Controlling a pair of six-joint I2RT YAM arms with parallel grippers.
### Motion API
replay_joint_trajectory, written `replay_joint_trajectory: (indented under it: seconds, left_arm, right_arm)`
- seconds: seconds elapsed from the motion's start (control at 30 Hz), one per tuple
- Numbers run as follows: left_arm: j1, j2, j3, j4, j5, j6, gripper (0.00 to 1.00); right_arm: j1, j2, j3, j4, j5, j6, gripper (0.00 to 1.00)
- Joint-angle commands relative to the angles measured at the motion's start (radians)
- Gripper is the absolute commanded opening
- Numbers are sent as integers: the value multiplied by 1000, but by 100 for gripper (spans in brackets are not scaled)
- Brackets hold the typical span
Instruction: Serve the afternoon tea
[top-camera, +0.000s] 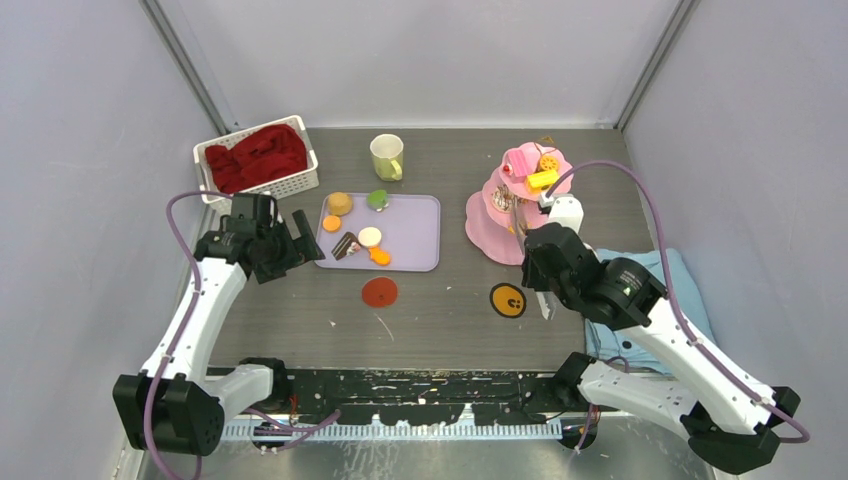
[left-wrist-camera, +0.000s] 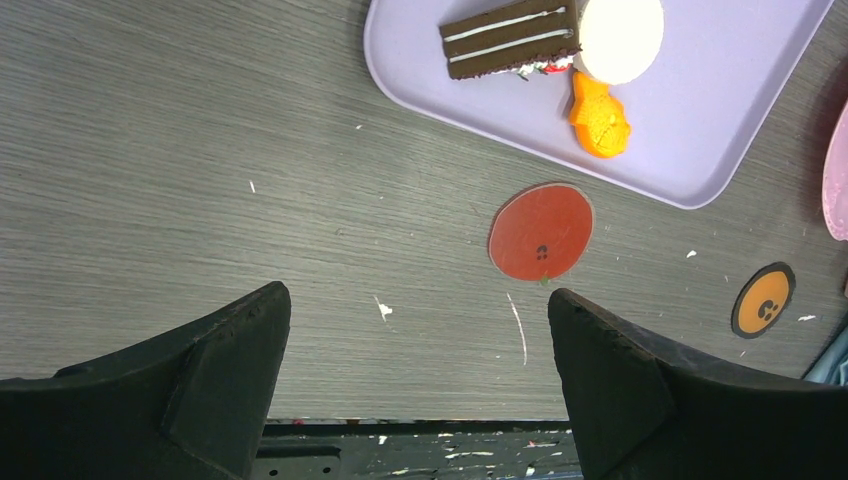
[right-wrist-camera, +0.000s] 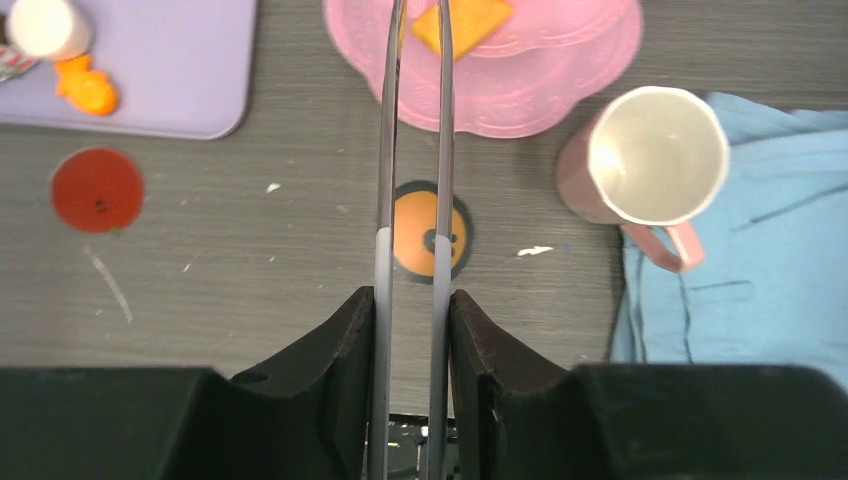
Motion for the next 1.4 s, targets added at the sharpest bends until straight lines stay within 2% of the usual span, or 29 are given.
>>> replay_joint_trajectory:
  seconds: [0.0, 0.33, 0.63, 1.37]
  left_arm:
    - [3, 5, 33, 37, 7, 12, 100]
    - [2, 5, 37, 37, 10, 4, 100]
    - [2, -5, 36, 33, 5, 6, 100]
    - [3, -8, 32, 30, -7, 15, 100]
  right_arm:
    - [-1, -50, -10, 112, -152, -94, 4]
    - [-1, -32, -35, 21, -154, -81, 3]
    - [-4, 14, -36, -20, -22, -53, 1]
    - [-57, 66, -29, 19, 29, -21, 0]
